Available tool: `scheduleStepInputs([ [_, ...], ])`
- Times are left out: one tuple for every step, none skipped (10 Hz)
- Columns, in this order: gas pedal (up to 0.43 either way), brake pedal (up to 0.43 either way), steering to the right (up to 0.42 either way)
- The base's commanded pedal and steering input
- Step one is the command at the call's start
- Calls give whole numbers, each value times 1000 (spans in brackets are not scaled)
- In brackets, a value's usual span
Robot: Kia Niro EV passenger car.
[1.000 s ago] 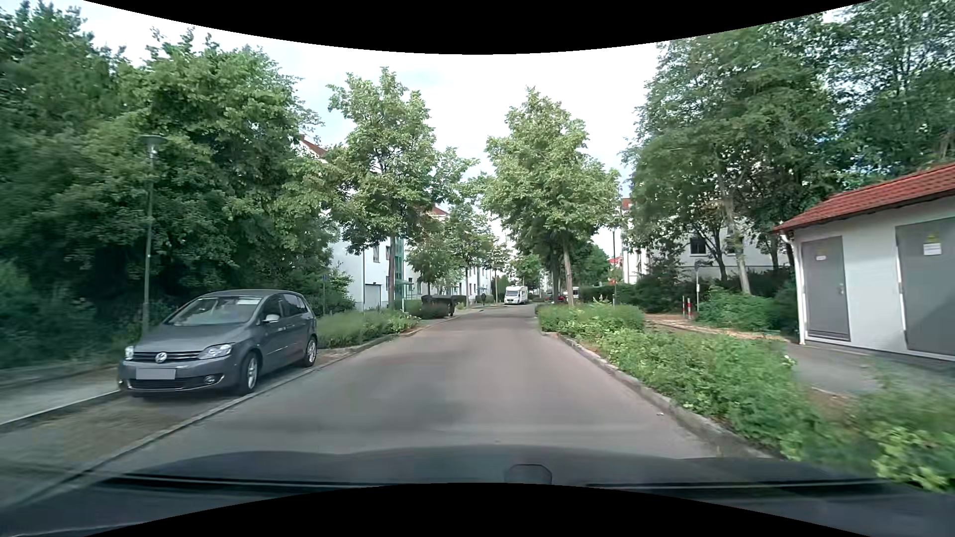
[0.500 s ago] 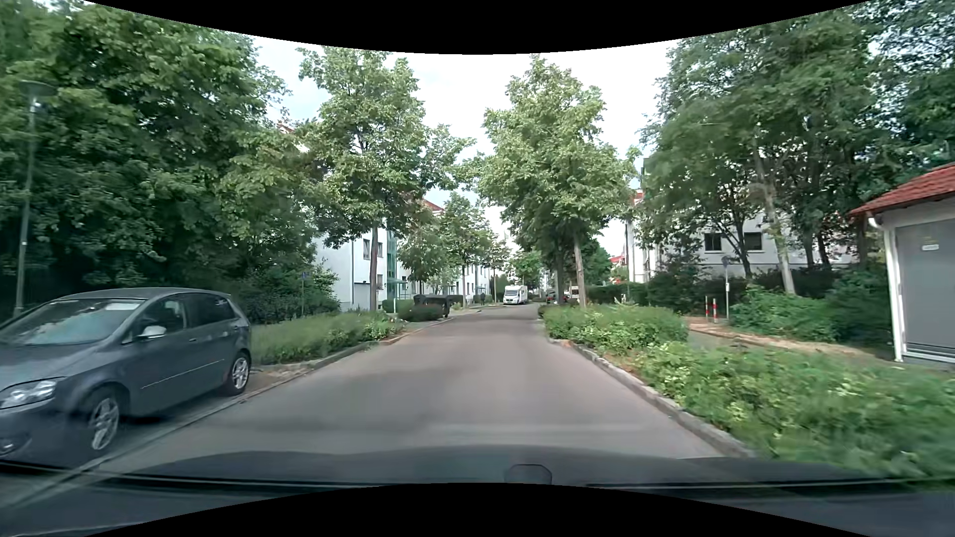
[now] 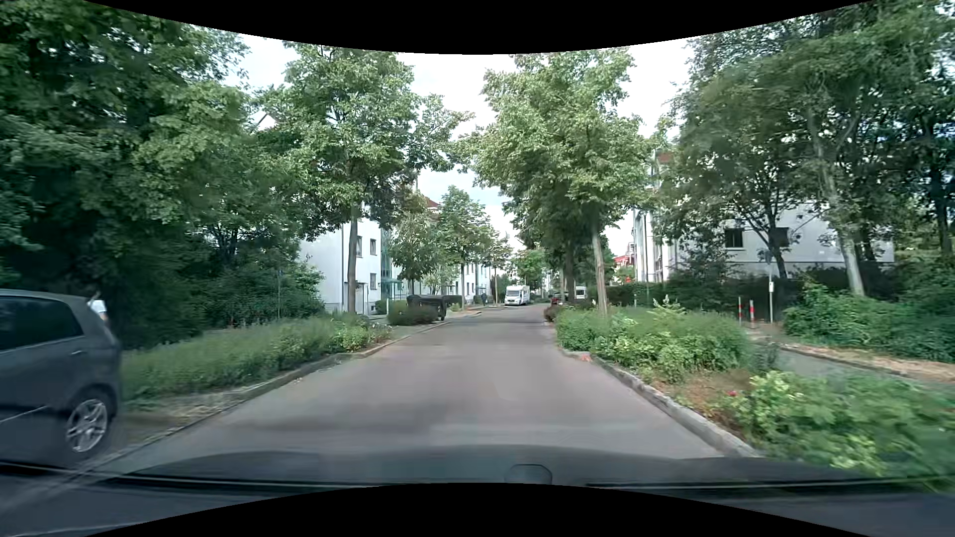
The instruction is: Follow the waypoints while adhering to traffic rules and regulations
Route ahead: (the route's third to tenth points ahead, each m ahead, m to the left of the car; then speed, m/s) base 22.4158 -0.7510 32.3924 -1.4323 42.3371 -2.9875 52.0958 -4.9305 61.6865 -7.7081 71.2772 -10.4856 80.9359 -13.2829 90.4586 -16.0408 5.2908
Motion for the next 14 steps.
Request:
scheduleStepInputs([
  [110,0,3],
  [110,0,6],
  [110,0,10],
  [110,0,15],
  [110,0,15],
  [110,0,15],
  [110,0,15],
  [110,0,11],
  [110,0,8],
  [110,0,8],
  [110,0,8],
  [110,0,8],
  [110,0,8],
  [110,0,8],
])
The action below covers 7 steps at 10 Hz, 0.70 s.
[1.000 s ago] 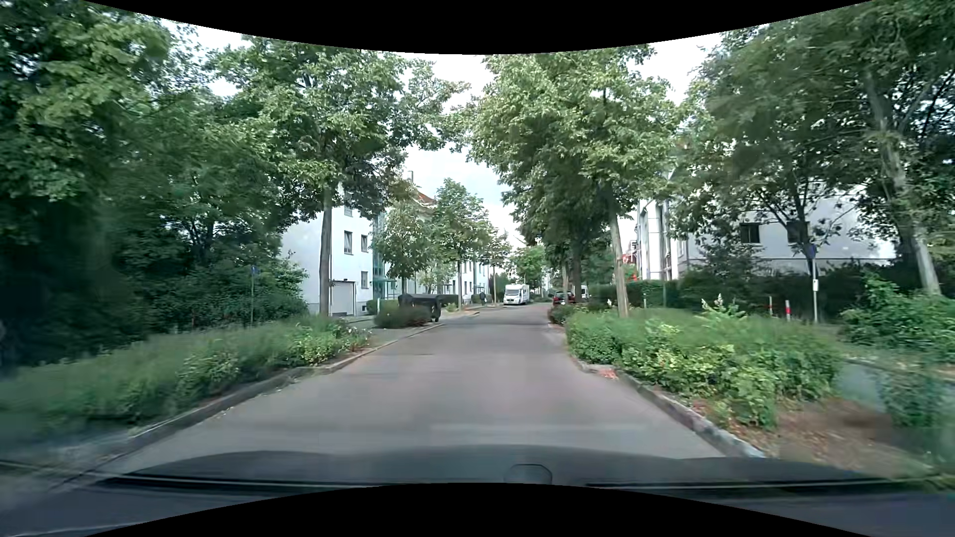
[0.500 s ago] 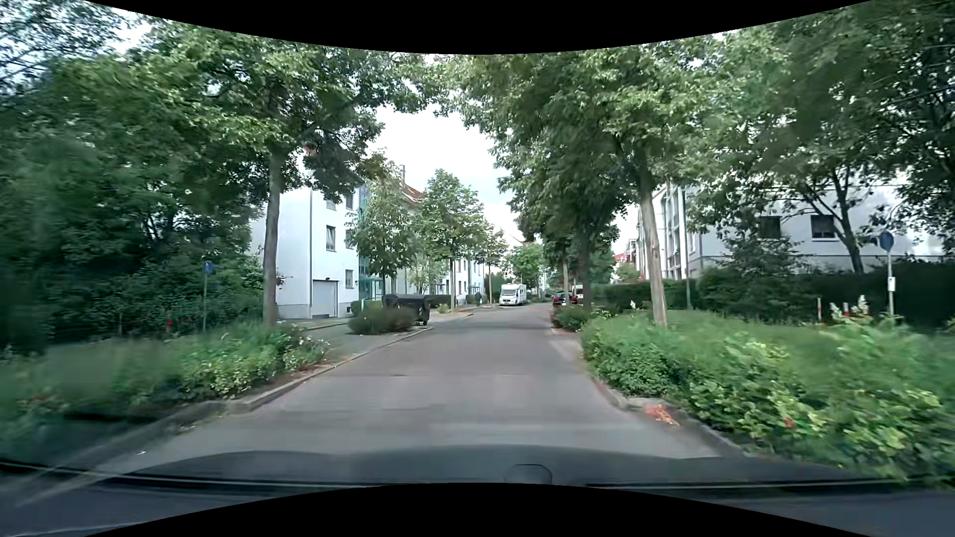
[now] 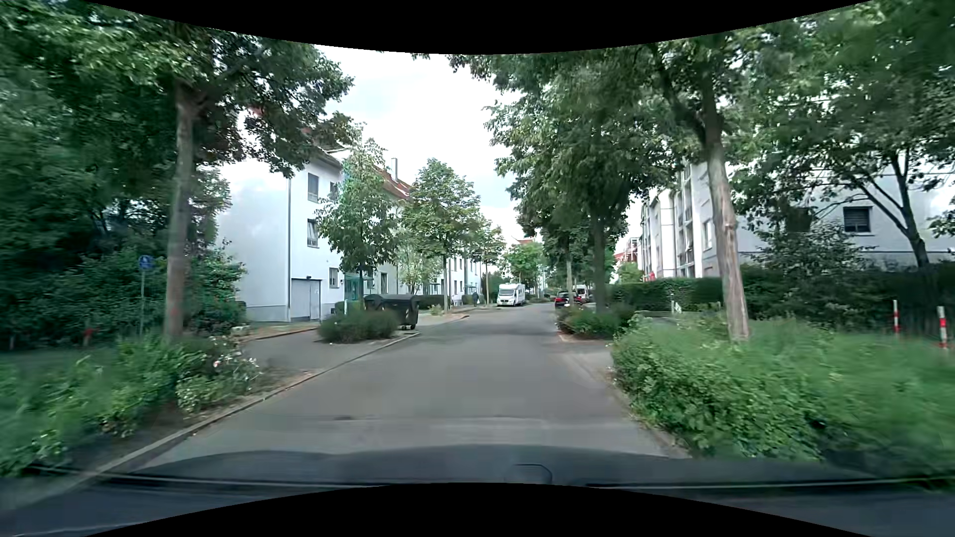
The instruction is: Follow the waypoints while adhering to traffic rules and regulations
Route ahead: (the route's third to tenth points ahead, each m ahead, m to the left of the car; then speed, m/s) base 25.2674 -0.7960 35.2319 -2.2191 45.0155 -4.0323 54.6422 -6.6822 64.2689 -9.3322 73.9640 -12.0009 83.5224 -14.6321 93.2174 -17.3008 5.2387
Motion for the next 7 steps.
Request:
scheduleStepInputs([
  [110,0,9],
  [110,0,12],
  [110,0,14],
  [110,0,15],
  [110,0,15],
  [110,0,15],
  [118,0,15],
])
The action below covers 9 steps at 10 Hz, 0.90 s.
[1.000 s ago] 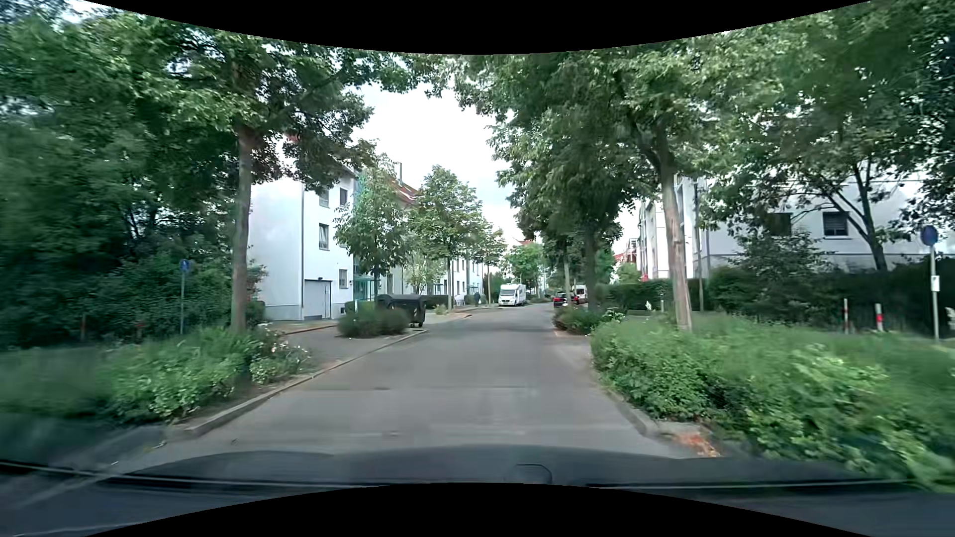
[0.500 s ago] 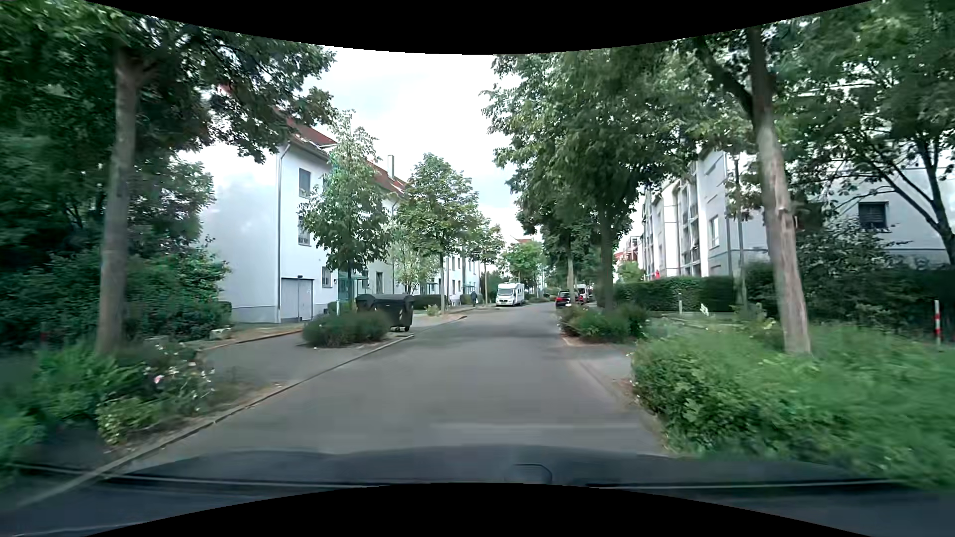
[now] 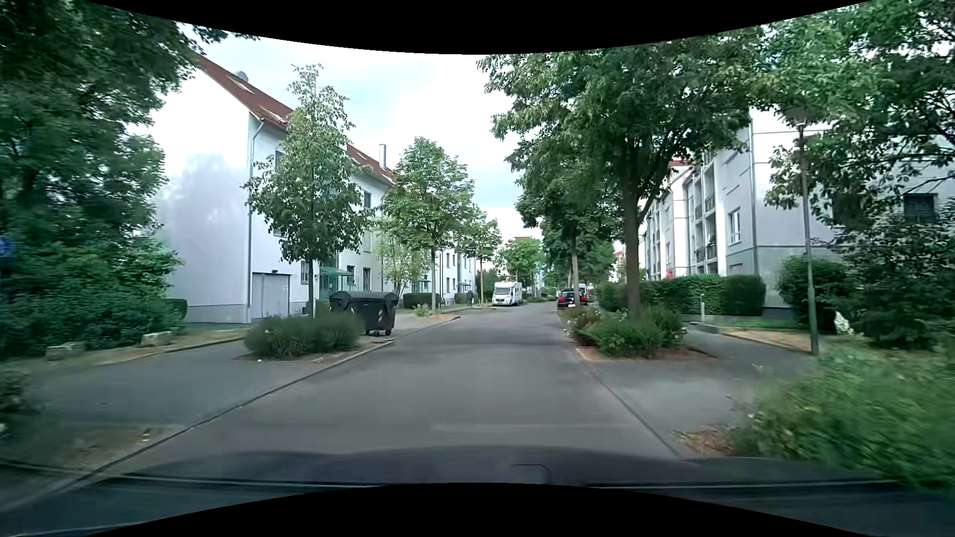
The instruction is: Follow the waypoints while adhering to traffic rules and regulations
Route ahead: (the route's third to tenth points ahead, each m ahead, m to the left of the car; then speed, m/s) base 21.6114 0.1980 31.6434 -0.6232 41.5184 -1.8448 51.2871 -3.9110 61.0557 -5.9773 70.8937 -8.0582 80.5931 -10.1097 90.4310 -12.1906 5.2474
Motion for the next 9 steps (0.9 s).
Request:
scheduleStepInputs([
  [118,0,15],
  [110,0,16],
  [87,0,17],
  [87,0,20],
  [98,0,21],
  [98,0,21],
  [98,0,25],
  [98,0,28],
  [98,0,28],
])
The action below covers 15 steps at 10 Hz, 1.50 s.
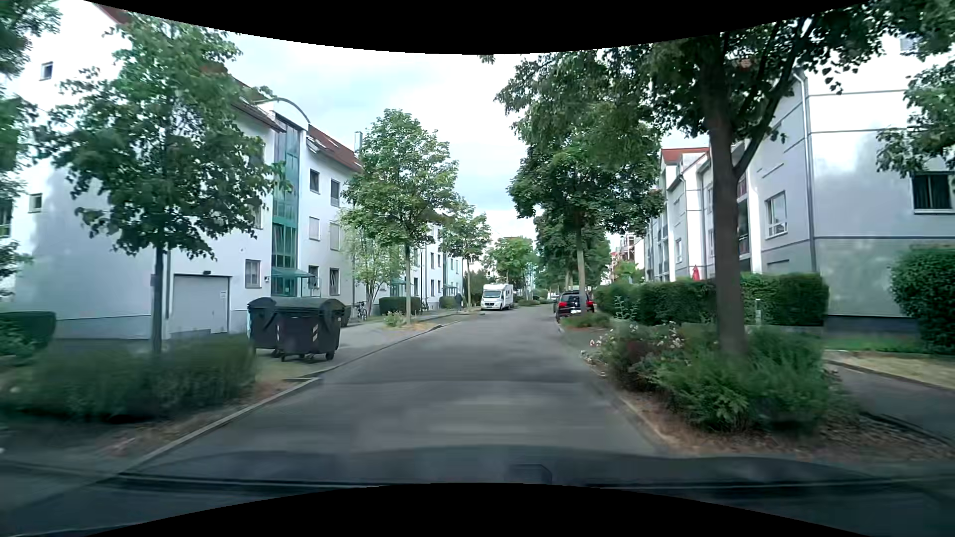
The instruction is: Follow the waypoints while adhering to traffic rules and regulations
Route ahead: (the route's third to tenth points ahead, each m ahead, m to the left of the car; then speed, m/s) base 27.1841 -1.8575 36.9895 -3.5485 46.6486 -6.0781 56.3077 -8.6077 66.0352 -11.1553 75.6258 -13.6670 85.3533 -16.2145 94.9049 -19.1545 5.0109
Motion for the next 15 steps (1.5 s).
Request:
scheduleStepInputs([
  [98,0,26],
  [98,0,23],
  [98,0,19],
  [98,0,16],
  [98,0,16],
  [98,0,16],
  [98,0,17],
  [98,0,16],
  [98,0,16],
  [98,0,19],
  [98,0,23],
  [98,0,27],
  [110,0,24],
  [118,0,21],
  [169,0,21],
])
